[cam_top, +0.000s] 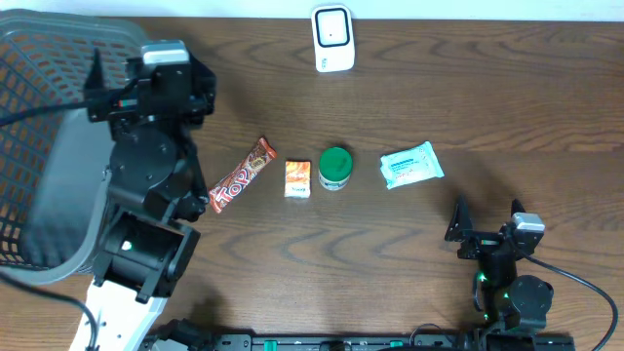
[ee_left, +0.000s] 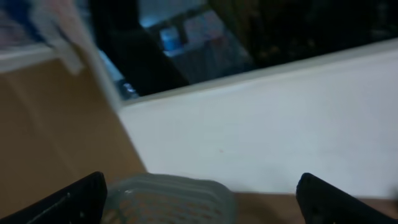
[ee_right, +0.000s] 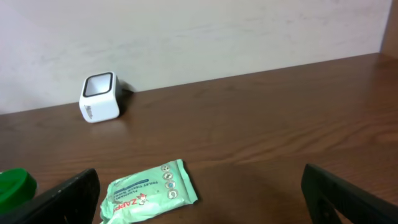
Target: Scan the item barcode
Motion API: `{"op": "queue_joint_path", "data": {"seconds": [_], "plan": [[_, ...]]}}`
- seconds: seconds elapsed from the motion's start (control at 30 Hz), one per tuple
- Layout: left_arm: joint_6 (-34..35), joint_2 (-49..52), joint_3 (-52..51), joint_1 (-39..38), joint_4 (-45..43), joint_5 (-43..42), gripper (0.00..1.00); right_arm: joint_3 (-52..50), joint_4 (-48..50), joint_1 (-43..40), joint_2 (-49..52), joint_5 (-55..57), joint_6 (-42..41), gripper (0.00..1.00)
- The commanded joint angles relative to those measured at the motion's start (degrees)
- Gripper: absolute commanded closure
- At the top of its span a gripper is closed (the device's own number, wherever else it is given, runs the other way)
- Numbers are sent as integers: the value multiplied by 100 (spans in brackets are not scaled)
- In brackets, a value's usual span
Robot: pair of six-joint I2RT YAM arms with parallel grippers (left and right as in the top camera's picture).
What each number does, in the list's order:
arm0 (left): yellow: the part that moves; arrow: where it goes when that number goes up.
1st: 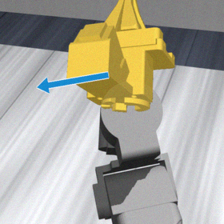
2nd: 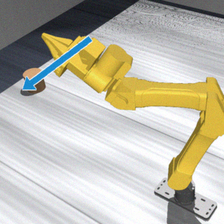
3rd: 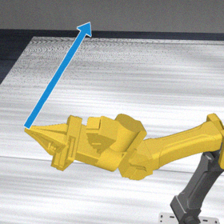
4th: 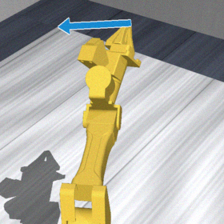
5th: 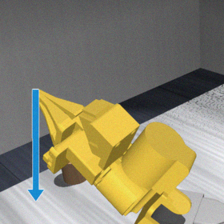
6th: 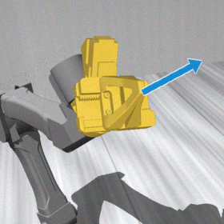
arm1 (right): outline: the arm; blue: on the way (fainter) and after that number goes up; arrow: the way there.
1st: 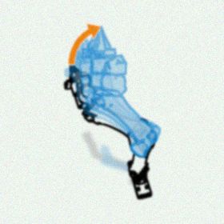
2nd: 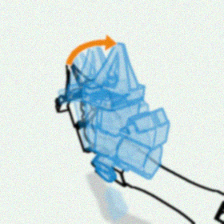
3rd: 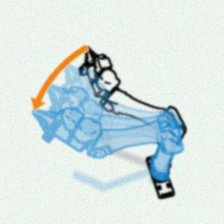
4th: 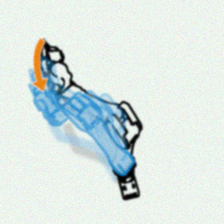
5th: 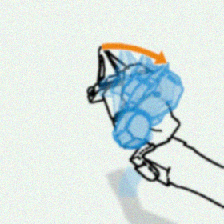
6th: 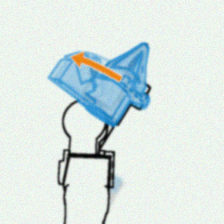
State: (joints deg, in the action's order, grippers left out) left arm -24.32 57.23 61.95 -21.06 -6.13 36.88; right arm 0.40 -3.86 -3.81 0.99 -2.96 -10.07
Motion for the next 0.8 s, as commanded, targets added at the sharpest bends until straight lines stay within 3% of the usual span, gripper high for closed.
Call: {"op": "queue_joint_path", "data": {"seconds": [0.0, 0.3, 0.57, 0.67, 0.77], "plan": [[-372, -221, 61, 92, -105, 505, 2, -9, -22, 28, -24, 9, -59, 1], [-372, -881, 70, 778, -103, 542, 2, -9, -22, 28, -24, 9, -59, 1], [240, -1801, 70, 1274, 11, 505, 2, -9, -22, 28, -24, 9, -59, 1], [302, -2138, 70, 1274, 264, 122, 2, -9, -22, 28, -24, 9, -59, 1], [813, -2520, 70, 1274, 608, -363, 2, -9, -22, 28, -24, 9, -59, 1]]}}
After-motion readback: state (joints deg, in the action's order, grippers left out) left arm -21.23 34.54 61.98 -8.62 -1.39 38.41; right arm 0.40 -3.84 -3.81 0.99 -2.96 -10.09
